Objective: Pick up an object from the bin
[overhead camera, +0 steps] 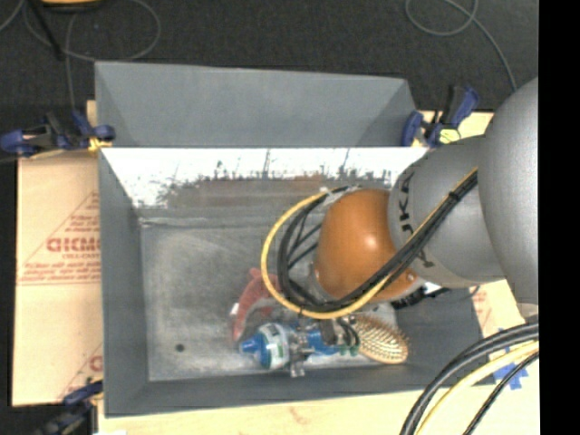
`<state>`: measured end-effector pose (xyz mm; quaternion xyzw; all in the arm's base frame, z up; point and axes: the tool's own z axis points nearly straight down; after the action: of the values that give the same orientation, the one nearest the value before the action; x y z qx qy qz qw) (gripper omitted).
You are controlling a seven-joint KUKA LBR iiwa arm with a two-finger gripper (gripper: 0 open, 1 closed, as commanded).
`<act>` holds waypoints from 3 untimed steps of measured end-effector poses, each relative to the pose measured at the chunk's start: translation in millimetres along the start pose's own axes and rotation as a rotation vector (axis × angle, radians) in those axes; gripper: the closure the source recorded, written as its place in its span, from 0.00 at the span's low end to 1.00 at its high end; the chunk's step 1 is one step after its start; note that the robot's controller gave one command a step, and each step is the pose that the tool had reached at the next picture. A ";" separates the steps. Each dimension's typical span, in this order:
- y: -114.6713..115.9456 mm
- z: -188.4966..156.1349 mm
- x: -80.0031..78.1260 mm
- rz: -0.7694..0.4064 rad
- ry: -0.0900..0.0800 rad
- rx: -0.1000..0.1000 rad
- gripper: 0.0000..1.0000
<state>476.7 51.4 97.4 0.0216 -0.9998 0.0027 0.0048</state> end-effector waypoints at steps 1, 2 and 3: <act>2.7 -35.1 -0.9 -0.017 -0.007 -0.003 1.00; 2.3 -80.5 -2.4 -0.021 -0.013 -0.003 1.00; 0.9 -89.6 -3.2 -0.020 -0.011 -0.004 1.00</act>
Offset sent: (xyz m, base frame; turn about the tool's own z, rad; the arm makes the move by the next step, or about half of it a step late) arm 0.0047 -0.0020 0.0322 -0.0141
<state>480.6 52.9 186.9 0.0315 -0.9995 0.0007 -0.0005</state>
